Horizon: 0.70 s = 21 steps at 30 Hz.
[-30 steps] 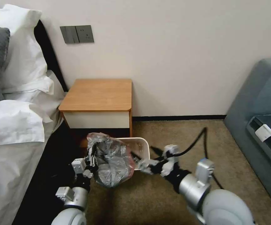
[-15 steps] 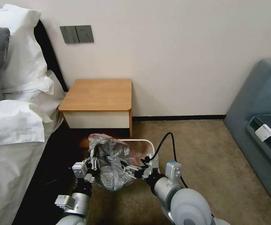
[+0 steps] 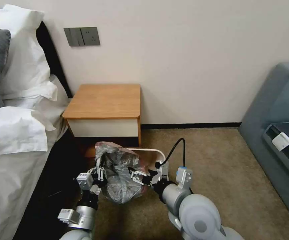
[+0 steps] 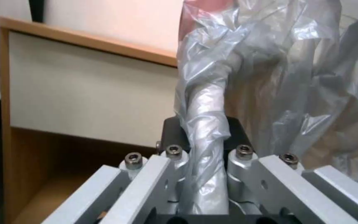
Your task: Pick up the garbage bag from the table and place it over the trash can.
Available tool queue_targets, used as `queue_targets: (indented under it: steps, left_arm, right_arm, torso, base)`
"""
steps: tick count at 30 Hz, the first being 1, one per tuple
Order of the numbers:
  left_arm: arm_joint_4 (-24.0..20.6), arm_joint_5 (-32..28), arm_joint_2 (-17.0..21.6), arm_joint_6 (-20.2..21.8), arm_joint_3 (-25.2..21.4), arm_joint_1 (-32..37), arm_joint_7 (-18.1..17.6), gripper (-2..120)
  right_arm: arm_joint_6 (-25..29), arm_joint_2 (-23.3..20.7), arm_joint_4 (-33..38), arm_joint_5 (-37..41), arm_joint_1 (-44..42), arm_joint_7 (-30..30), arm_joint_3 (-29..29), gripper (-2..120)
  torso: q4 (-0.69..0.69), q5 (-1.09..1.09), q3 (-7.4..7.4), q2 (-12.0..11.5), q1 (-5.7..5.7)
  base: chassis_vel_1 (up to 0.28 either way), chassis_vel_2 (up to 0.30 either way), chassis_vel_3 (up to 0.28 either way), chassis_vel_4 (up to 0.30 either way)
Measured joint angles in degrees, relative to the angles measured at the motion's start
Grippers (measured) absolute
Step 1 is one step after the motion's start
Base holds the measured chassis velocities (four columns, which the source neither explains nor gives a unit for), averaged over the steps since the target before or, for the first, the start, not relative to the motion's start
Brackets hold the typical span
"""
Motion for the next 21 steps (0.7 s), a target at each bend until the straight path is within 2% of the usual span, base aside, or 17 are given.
queue_targets:
  steps: [5,11,14,17,19,21]
  left_arm:
    - [0.1,0.0,0.1,-0.1,-0.7,-1.0,0.2,7]
    - [0.3,0.0,0.1,-0.1,-0.8,-1.5,0.2,7]
    - [0.3,0.2,0.1,-0.1,-0.6,-1.7,0.2,7]
    - [0.3,0.2,0.1,-0.1,-0.6,-1.7,0.2,7]
    - [0.4,0.2,0.0,-0.1,-0.6,-1.8,0.2,7]
    - [0.4,0.2,0.0,0.0,-0.6,-1.8,0.2,7]
  right_arm:
    - [0.2,-0.1,0.2,4.8,1.0,3.6,0.0,100]
    - [0.8,0.7,-0.5,7.8,2.9,3.8,-0.5,100]
    - [1.0,1.3,-1.0,8.5,3.9,3.7,-1.1,88]
    - [1.1,1.4,-1.1,8.5,3.9,3.5,-1.1,83]
    - [1.2,1.2,-0.9,8.3,3.8,3.0,-1.3,69]
    - [1.2,1.0,-0.7,8.1,3.6,2.7,-1.3,66]
  torso:
    - [-0.01,0.0,0.0,0.0,0.0]
    - [-0.01,0.0,0.0,0.0,0.0]
    - [0.0,0.0,0.0,0.0,0.0]
    - [0.0,0.0,0.0,0.0,0.0]
    - [0.0,0.0,0.0,0.0,0.0]
    - [0.0,0.0,0.0,0.0,0.0]
  base:
    - [0.0,0.0,0.0,0.0]
    - [0.0,0.0,0.0,0.0]
    - [0.0,0.0,0.0,0.0]
    - [0.0,0.0,0.0,0.0]
    - [0.0,0.0,0.0,0.0]
    - [0.0,0.0,0.0,0.0]
